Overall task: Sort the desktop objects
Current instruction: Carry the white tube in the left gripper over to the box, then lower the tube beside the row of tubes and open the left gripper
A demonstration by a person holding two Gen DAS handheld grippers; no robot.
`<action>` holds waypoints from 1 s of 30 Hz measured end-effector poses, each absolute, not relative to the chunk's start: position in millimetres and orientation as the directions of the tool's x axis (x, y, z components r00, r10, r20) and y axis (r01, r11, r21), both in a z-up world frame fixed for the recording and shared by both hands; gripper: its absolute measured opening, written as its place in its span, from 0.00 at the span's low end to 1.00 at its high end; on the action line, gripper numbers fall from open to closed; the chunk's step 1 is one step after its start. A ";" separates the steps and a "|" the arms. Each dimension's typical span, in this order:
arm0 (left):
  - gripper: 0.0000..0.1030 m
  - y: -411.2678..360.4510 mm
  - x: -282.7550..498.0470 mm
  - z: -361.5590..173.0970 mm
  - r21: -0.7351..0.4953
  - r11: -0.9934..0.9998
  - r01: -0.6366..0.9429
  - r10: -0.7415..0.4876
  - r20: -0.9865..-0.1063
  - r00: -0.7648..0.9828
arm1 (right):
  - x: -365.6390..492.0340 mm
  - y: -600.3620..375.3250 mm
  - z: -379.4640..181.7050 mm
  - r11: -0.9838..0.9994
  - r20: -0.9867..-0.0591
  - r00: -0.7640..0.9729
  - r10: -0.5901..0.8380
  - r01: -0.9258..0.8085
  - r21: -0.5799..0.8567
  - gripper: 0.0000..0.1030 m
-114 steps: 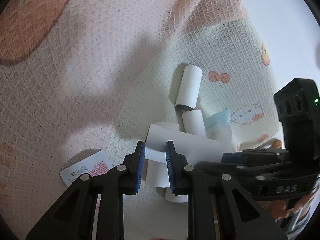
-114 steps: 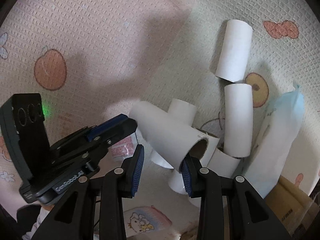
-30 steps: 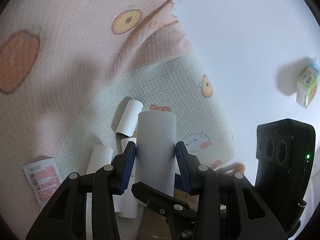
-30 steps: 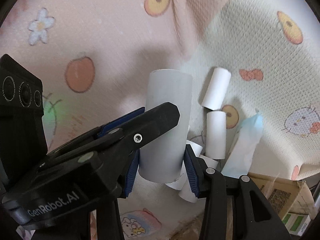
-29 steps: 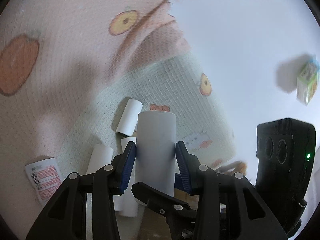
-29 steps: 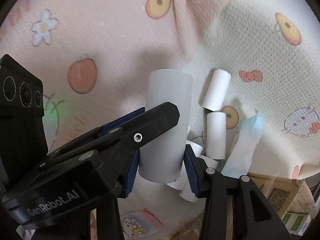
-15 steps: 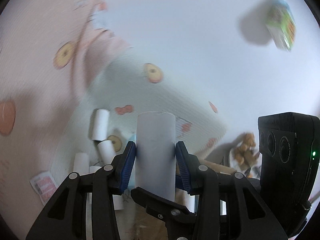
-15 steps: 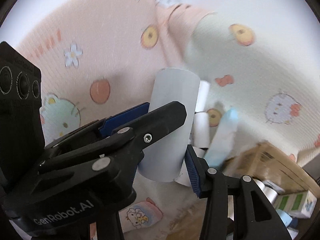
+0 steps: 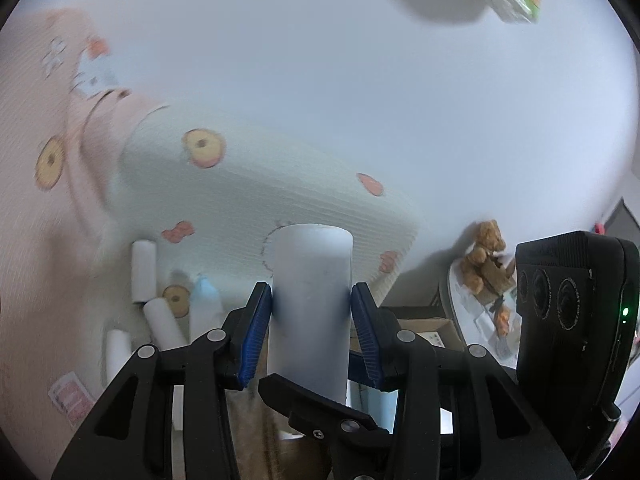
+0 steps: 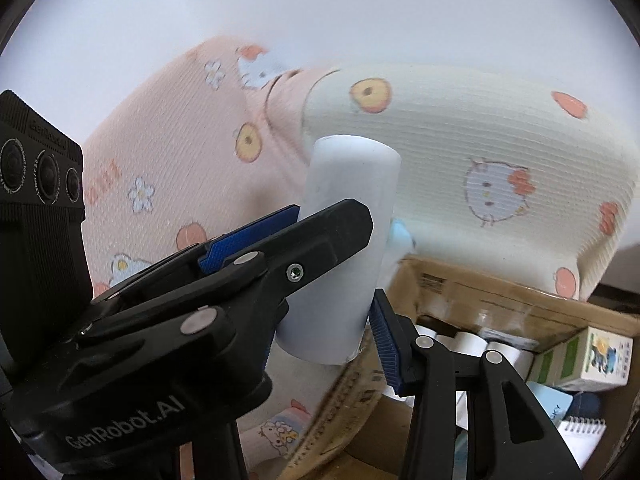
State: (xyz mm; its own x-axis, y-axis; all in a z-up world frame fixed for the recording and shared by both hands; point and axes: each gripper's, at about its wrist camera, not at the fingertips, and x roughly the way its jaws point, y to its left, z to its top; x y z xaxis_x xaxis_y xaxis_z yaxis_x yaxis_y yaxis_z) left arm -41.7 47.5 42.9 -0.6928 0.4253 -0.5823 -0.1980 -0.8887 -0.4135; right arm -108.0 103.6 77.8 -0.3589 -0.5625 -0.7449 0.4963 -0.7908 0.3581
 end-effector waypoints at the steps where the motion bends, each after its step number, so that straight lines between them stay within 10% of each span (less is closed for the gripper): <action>1: 0.44 52.4 -41.2 43.3 -0.410 -0.888 -0.208 0.429 -0.579 -0.693 | -107.2 110.2 77.6 -0.791 -0.735 -0.370 -0.569 0.491 0.365 0.43; 30: 0.44 123.2 -63.5 -27.8 -0.340 -0.920 -0.194 0.392 -0.810 -0.436 | -107.3 191.5 3.6 -0.788 -0.741 -0.284 -0.608 0.329 0.520 0.43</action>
